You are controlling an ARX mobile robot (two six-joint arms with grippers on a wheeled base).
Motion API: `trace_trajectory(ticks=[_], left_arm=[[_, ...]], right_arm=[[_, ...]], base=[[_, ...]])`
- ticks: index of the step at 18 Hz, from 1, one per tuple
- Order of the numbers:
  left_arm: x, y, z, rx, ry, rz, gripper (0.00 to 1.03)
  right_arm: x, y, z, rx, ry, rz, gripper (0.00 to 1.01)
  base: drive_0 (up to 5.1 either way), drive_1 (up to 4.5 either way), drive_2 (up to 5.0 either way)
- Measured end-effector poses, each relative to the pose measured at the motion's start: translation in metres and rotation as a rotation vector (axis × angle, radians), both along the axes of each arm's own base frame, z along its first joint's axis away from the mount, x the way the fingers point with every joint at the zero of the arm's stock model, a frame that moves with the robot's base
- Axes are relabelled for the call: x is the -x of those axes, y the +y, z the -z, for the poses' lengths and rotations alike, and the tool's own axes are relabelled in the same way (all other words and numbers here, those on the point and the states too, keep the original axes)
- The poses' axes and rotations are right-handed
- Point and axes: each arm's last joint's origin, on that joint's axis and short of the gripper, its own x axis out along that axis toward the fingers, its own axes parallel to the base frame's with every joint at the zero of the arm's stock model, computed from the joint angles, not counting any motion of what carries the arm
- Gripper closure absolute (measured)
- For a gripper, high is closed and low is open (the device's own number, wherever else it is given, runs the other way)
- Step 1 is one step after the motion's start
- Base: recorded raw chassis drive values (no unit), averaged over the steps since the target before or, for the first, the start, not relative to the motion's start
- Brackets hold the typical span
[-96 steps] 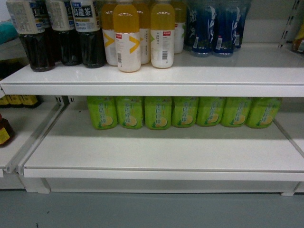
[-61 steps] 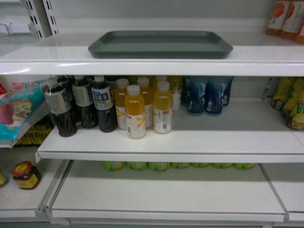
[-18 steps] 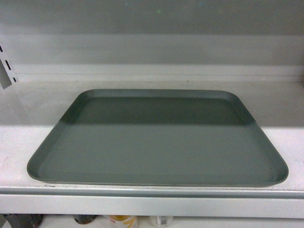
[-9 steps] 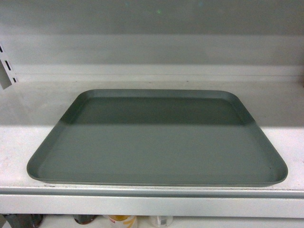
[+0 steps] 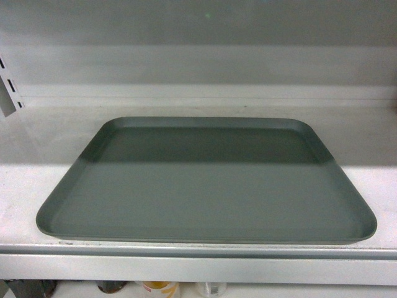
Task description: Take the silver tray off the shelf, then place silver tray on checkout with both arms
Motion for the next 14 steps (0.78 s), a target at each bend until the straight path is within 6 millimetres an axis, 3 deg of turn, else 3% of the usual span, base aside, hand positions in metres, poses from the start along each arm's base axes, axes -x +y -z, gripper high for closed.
trace_trajectory(ticks=[4,7,9,14], left_arm=[[-0.025,0.0,-0.003,0.021,-0.015,0.087,0.05],[-0.061,-0.006,-0.012,0.035,-0.03,0.184,0.05],[-0.086,-0.011,-0.009,0.032,-0.001,0.219,0.05],[-0.137,-0.035,0.018,0.027,0.167,0.308,0.05]], right_arm=[[-0.029,0.008,-0.01,0.0,-0.015,-0.074,0.03],[-0.061,0.02,-0.017,-0.001,-0.011,-0.135,0.03],[-0.085,0.03,-0.01,-0.004,0.064,-0.16,0.03],[-0.122,0.057,0.015,0.016,0.21,-0.187,0.03]], base=[[0.0,0.0,0.0],[0.0,0.0,0.0],[0.0,0.0,0.0],[0.0,0.0,0.0]])
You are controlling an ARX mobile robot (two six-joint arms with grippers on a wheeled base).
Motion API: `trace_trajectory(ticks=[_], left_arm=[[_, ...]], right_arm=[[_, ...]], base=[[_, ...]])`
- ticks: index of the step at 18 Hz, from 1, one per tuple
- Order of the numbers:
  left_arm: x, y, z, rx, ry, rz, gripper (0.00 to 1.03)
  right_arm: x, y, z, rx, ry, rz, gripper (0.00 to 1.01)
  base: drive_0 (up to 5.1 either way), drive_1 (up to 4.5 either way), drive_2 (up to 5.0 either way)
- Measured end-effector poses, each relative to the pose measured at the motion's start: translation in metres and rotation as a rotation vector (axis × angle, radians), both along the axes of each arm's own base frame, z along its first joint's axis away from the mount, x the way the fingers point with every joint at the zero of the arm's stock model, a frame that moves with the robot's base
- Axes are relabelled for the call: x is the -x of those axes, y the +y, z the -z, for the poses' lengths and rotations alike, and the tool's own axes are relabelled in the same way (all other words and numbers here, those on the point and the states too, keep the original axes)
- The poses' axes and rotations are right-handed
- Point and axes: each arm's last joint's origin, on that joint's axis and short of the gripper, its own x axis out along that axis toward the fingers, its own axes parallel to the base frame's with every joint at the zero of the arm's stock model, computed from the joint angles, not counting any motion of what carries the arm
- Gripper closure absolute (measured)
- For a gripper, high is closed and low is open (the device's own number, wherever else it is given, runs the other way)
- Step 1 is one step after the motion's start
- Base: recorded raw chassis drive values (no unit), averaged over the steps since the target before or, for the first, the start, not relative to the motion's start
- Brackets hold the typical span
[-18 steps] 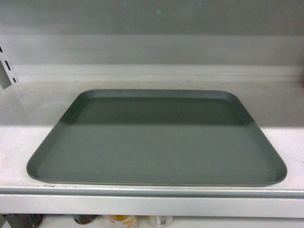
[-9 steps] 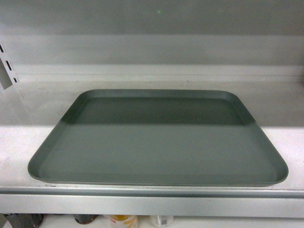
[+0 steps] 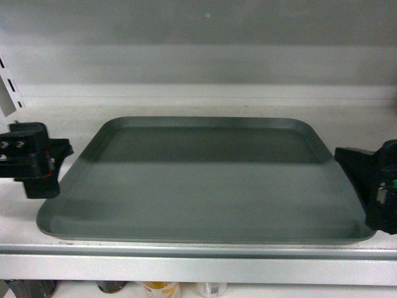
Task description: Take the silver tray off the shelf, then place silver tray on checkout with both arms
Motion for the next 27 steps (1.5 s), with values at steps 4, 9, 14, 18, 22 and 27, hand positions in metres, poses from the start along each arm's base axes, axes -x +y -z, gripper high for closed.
trace_trajectory(ticks=[4,9,14,18,22,27], left_arm=[[-0.023,-0.012,0.007,-0.009,0.047,0.03,0.05],[-0.044,-0.013,0.02,-0.02,0.132,0.022,0.05],[-0.051,-0.012,0.029,-0.008,0.222,0.001,0.05],[-0.053,-0.013,0.029,0.002,0.253,-0.003,0.05],[-0.055,-0.015,0.029,-0.001,0.259,0.003,0.05],[-0.056,-0.017,0.029,-0.031,0.247,0.014,0.11]], right_arm=[[-0.02,0.005,0.01,0.036,0.085,0.04,0.03],[-0.047,0.008,0.01,0.058,0.159,0.064,0.03],[-0.067,0.007,0.022,0.09,0.313,0.105,0.03],[-0.076,0.008,0.02,0.095,0.365,0.128,0.03],[-0.078,0.008,0.02,0.103,0.36,0.149,0.03],[-0.078,0.015,0.019,0.119,0.34,0.155,0.14]], base=[[0.0,0.0,0.0],[0.0,0.0,0.0],[0.0,0.0,0.0],[0.0,0.0,0.0],[0.0,0.0,0.0],[0.0,0.0,0.0]])
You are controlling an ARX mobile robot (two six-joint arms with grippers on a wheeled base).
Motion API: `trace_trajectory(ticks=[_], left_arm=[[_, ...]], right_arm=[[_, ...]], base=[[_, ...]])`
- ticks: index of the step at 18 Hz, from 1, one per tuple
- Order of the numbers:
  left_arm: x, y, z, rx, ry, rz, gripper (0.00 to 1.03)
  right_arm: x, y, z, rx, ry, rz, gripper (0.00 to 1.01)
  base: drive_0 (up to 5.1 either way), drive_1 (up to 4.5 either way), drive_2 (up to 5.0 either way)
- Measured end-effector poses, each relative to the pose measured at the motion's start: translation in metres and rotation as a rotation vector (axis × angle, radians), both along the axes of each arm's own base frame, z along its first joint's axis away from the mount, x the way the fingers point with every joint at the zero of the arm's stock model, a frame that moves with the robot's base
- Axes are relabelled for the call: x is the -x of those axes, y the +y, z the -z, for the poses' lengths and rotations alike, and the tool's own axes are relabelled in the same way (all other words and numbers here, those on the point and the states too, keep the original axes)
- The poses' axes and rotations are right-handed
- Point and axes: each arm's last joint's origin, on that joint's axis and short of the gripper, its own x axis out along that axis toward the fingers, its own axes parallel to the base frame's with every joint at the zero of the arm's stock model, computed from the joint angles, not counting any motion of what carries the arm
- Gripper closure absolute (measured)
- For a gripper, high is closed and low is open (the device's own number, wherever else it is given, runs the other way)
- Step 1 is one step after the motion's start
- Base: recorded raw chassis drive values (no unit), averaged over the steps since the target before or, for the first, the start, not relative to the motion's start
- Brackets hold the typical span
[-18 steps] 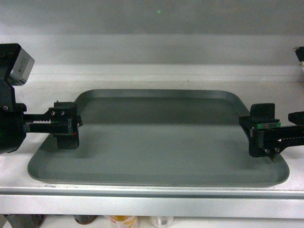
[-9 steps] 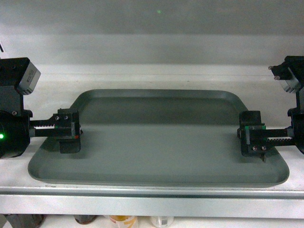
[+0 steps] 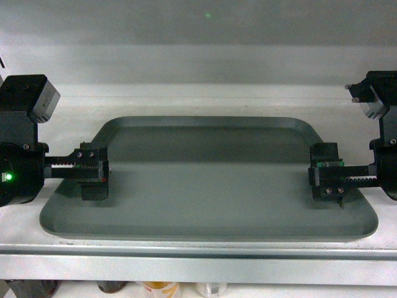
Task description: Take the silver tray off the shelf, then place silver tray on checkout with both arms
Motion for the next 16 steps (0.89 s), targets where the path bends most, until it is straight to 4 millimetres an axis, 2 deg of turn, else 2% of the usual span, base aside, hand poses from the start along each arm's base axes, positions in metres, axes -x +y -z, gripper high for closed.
trace_trajectory(ticks=[10,12,16], left_arm=[[0.0,-0.009,-0.001,-0.071,-0.028,0.036,0.93],[0.0,-0.009,-0.001,-0.046,-0.03,0.017,0.99],[0.001,-0.011,-0.001,-0.038,-0.03,0.007,0.99]], right_arm=[[0.007,0.009,0.004,0.016,-0.024,0.008,0.96],[0.008,0.011,0.004,-0.006,-0.028,0.02,0.98],[0.008,0.013,0.004,-0.004,-0.034,0.029,0.98]], base=[[0.0,0.0,0.0],[0.0,0.0,0.0],[0.0,0.0,0.0]])
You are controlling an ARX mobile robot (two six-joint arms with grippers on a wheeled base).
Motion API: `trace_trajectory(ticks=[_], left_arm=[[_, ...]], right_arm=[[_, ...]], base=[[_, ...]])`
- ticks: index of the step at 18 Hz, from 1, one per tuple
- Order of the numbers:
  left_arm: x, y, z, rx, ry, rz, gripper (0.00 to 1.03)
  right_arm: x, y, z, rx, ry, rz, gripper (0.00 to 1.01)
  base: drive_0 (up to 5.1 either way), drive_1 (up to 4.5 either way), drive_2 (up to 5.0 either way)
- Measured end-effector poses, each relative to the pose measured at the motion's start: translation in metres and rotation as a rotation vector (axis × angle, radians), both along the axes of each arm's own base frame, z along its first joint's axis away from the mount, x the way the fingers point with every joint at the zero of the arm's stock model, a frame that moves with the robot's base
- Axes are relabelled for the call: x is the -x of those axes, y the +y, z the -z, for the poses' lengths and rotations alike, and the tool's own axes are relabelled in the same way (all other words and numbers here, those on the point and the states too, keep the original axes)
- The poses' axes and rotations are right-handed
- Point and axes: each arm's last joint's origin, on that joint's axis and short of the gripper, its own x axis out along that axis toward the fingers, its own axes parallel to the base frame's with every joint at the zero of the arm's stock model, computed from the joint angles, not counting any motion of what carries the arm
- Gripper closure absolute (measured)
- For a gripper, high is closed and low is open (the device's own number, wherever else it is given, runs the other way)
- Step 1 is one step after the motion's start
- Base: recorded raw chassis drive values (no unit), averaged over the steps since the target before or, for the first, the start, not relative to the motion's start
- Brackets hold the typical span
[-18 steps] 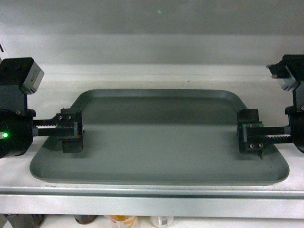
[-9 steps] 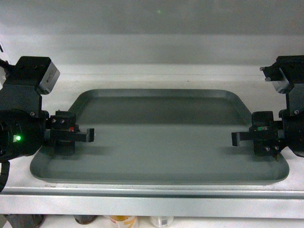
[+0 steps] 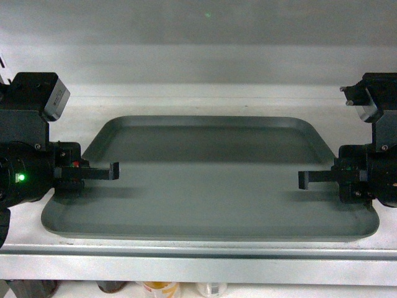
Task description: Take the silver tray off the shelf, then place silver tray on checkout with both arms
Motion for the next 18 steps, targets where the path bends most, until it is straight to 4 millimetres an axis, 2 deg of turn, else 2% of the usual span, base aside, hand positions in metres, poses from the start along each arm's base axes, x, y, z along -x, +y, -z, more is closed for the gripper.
trace_trajectory(ticks=[7,13,18], left_arm=[[0.004,-0.003,-0.009,-0.009,0.009,0.003,0.99],[0.01,-0.005,-0.045,0.007,-0.088,0.002,0.99],[0.013,-0.006,-0.064,0.001,-0.119,0.005,0.99]], right_arm=[[0.006,-0.001,-0.01,0.0,-0.017,0.002,0.98],[0.014,-0.005,-0.045,-0.027,-0.114,0.011,0.98],[0.016,-0.006,-0.056,-0.024,-0.121,0.012,0.98]], base=[[0.0,0.0,0.0],[0.0,0.0,0.0],[0.0,0.0,0.0]])
